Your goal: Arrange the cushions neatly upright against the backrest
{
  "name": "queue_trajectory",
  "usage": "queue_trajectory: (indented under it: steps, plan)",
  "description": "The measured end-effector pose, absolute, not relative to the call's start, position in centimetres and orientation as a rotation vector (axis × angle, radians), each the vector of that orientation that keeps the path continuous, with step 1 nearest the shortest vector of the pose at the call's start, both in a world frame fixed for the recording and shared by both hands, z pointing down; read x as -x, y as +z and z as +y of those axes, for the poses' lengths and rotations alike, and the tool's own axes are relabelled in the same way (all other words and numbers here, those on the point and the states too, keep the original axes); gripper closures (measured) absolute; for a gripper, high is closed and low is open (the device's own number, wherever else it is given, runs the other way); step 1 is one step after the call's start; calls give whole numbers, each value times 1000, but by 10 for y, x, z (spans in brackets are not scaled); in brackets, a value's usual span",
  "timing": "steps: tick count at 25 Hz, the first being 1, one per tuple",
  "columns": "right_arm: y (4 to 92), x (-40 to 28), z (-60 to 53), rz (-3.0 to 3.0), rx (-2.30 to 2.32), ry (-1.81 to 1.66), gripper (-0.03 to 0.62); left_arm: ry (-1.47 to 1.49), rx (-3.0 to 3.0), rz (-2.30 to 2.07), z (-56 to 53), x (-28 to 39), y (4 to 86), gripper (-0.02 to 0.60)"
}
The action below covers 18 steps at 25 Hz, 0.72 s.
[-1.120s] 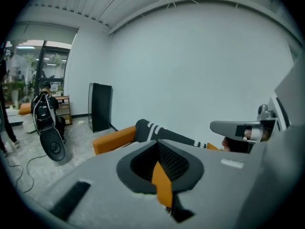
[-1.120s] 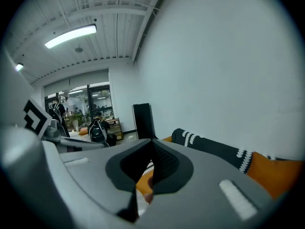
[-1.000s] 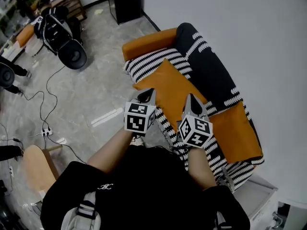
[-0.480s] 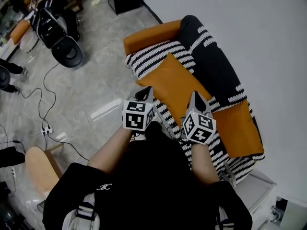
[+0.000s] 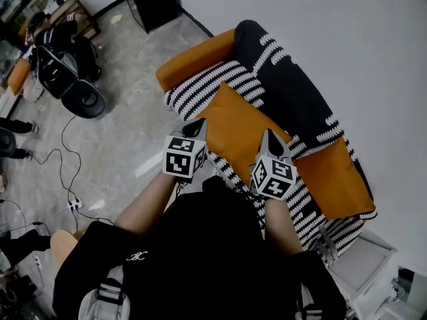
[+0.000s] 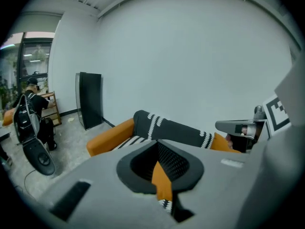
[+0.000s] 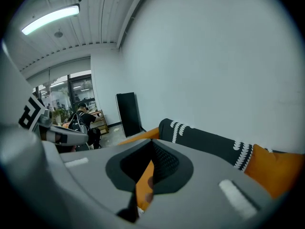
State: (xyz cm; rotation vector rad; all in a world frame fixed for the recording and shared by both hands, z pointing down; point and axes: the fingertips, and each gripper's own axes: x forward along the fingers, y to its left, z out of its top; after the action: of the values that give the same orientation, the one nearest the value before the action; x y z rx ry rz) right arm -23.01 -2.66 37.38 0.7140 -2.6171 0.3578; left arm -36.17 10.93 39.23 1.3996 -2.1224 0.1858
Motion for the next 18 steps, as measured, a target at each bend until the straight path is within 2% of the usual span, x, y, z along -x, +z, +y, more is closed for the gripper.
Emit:
queue_trajectory:
  steps: [9,13,18]
  plan:
    - [409,224,-102,-2532,-776,426,586,357,-1511,-2052,29,384,419,570]
    - [434,206,-115,-2484,-745,429,586,435,-1555,-1972,9,379,447,514]
    - [466,181,-121,-2398,-735,492,586,535,-1586,-1851,-2,372,480,475]
